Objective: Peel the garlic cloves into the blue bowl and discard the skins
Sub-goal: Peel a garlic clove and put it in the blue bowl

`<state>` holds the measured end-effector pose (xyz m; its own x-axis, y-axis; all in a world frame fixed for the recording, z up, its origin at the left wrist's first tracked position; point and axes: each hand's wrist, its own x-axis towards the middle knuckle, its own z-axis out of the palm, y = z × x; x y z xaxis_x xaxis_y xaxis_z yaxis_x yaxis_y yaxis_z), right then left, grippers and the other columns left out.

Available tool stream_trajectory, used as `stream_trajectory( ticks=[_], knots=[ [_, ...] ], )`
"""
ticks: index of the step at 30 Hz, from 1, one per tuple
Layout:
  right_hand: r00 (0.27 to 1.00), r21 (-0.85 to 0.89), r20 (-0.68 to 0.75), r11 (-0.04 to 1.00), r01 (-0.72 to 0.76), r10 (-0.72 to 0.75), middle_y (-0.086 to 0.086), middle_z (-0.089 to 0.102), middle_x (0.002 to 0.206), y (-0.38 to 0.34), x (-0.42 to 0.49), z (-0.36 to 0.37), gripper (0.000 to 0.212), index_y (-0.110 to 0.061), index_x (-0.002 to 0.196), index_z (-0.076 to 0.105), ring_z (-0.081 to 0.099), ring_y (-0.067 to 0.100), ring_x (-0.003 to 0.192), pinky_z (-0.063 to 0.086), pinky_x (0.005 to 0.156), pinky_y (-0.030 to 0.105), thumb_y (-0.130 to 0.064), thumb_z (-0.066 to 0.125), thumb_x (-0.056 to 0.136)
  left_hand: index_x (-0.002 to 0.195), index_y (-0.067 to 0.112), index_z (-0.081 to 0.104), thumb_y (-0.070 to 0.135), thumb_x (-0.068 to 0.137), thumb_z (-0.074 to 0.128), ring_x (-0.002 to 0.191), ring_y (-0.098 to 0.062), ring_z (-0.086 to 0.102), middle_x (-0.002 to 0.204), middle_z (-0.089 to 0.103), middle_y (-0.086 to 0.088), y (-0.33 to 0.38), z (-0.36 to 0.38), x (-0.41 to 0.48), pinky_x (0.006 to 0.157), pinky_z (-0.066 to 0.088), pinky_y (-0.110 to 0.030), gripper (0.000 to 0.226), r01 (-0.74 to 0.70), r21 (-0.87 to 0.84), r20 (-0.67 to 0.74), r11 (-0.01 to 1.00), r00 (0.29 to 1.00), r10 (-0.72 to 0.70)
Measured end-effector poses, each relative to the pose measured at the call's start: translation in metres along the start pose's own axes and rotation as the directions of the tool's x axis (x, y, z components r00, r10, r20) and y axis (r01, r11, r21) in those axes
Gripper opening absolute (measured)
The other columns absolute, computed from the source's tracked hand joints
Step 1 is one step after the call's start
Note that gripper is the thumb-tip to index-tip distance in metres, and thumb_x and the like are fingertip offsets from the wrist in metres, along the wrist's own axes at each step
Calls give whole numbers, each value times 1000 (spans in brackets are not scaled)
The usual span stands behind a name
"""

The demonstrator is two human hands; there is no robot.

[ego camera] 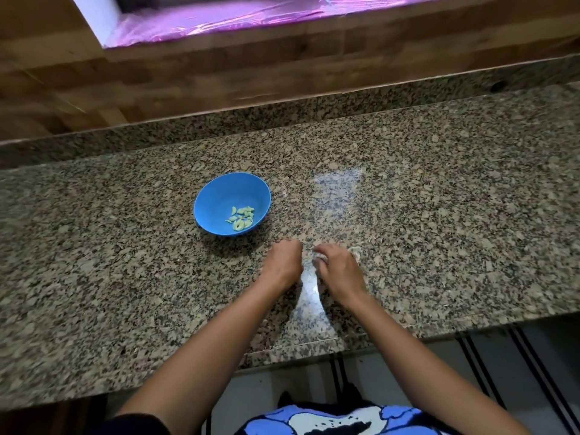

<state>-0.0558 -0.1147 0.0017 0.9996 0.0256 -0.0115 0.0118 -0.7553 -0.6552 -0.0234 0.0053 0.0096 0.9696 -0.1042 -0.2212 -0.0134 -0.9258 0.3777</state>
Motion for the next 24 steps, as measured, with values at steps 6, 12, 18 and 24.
stream_trajectory(
  ticks=[6,12,18,24],
  knots=[
    [902,537,360,737,-411,240,13,62,67,-1,9,-4,17,2,95,67,56,13,49,54,54,37,-12,57,92,90,8,74,7,81,71,66,-2,65,78,71,1,-22,-5,-9,65,52,-15,9,18,-593,21,805,1000,-7],
    [875,562,445,701,-439,192,14,67,66,-1,20,-17,9,3,87,68,62,17,53,55,52,24,-5,64,83,85,15,74,15,86,68,67,-16,66,72,71,-1,-23,-4,-19,62,55,-28,7,-107,-492,-92,864,993,70],
    [983,275,161,961,35,-82,3,70,71,13,20,-9,8,-11,87,73,66,17,64,58,66,33,-12,68,82,75,6,67,22,92,59,45,-8,40,55,53,2,-21,-12,-16,44,35,-18,25,-95,-419,77,903,987,140],
    [922,58,62,924,379,-382,9,70,76,13,24,-10,28,-5,91,71,66,18,63,57,67,27,-23,51,90,86,3,68,15,91,58,54,-8,46,67,59,-4,-26,-13,-16,48,37,-15,17,261,-825,328,500,943,49]
  ],
)
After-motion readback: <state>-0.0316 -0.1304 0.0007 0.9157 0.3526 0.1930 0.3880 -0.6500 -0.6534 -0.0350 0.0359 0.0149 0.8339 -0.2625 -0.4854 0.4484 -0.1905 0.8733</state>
